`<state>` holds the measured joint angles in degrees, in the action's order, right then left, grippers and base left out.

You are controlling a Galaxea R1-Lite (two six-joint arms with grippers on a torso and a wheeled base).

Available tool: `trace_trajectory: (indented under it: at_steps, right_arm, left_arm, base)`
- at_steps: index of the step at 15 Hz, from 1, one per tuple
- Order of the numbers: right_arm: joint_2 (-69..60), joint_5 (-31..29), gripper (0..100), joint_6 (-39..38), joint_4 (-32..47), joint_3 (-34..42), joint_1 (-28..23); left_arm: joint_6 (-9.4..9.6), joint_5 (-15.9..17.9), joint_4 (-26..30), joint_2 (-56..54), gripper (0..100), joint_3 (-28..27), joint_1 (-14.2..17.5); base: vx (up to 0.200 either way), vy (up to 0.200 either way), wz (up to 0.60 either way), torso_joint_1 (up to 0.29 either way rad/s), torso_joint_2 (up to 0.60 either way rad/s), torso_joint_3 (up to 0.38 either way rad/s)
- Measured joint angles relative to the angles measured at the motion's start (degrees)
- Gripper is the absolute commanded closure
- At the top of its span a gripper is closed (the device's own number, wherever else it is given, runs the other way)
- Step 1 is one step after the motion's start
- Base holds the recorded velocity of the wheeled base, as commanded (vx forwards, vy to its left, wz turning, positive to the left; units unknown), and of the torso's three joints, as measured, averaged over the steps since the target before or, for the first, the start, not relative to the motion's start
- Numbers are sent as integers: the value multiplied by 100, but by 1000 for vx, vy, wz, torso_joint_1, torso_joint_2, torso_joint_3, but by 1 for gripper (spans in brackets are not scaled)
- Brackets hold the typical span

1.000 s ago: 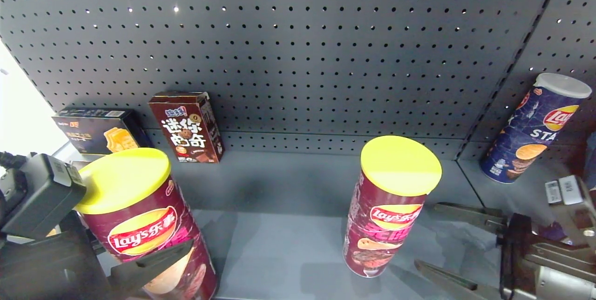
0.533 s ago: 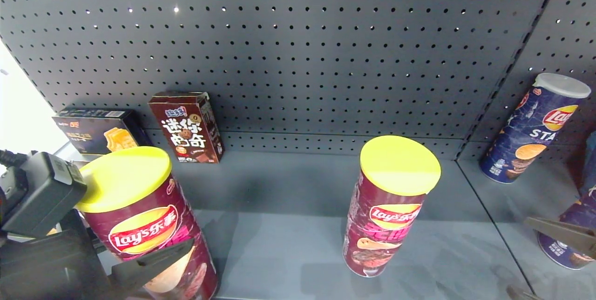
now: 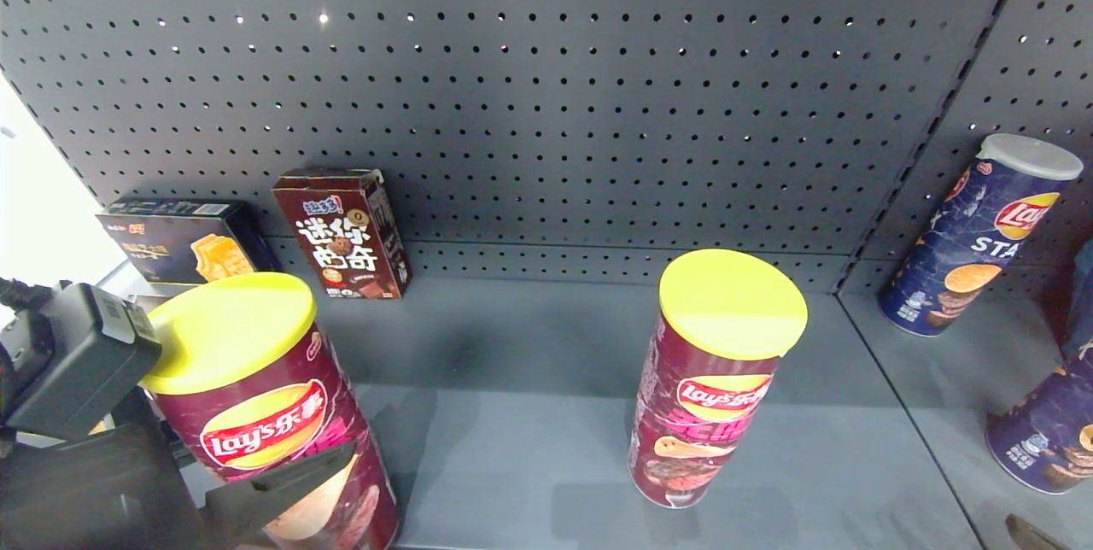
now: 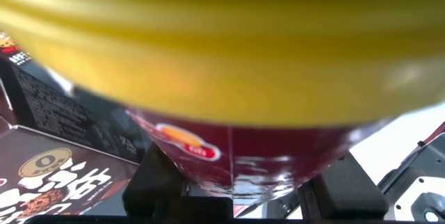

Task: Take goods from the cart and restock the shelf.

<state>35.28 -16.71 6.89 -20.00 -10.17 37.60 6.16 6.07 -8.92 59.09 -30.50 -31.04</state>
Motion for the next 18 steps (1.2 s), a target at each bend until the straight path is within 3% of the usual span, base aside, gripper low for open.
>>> trace_trajectory:
  at_steps: [3,7,9,12,15,18]
  right_arm:
    - [236,-783,0,-66,-57,356,-66]
    - [16,-994,0,-139,74,887,-981]
    - [-171,-1151,0,-154,195,957,-1720]
    - [-339,-1252,0,-163,288,979,-3222]
    - [-896,-1070,0,-161,830,986,-4368]
    - [-2085,-263,0,-334,1396,973,-4652]
  left_arm:
    - [0,6,-2,0,100,10,-7]
    - [0,13,-51,-5,100,96,-21]
    - [0,85,-191,26,100,129,-22]
    - [-2,132,-484,116,100,247,-24]
    - [-2,129,-550,146,100,283,-22]
    - [0,132,-552,146,100,297,-10]
  base:
    - [0,0,0,0,0,0]
    - [0,0,0,0,0,0]
    - [0,0,0,0,0,0]
    - [0,0,0,0,0,0]
    - [0,0,0,0,0,0]
    - [0,0,0,0,0,0]
